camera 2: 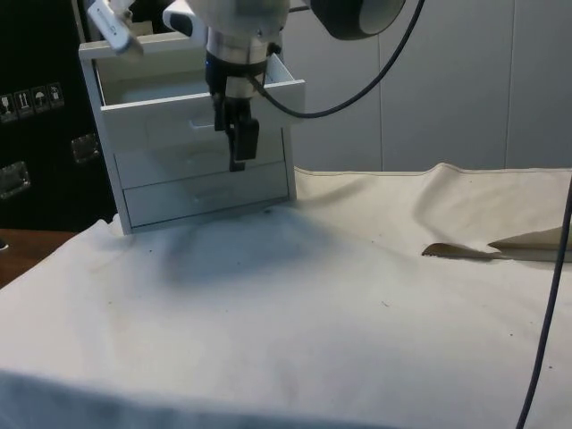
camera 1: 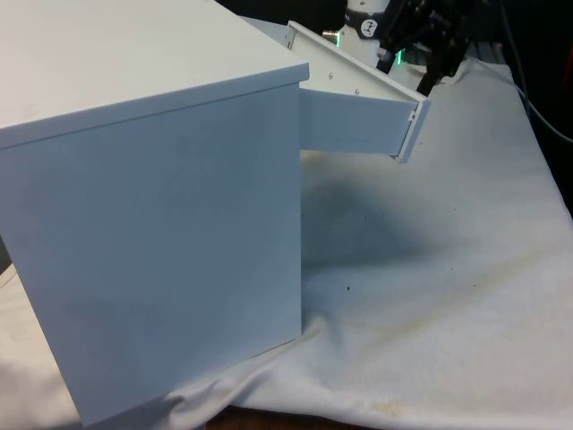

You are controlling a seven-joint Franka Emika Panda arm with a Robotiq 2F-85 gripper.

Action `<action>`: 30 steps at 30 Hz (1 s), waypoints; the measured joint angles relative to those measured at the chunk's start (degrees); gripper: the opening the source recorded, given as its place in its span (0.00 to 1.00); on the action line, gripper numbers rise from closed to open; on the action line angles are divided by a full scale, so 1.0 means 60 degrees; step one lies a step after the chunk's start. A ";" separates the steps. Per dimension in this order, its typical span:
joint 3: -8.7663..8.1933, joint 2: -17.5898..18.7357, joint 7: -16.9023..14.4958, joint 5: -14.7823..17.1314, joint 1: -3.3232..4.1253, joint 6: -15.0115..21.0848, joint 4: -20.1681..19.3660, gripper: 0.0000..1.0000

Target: Open the drawer, then close it.

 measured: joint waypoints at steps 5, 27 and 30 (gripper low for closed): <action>-0.0067 0.0000 0.0000 -0.0076 -0.0010 0.0000 0.0010 0.56; -0.0392 0.0029 -0.0095 -0.0372 -0.0048 -0.0086 0.0267 0.00; -0.0497 0.0086 -0.0124 -0.0458 -0.0048 -0.0095 0.0392 0.00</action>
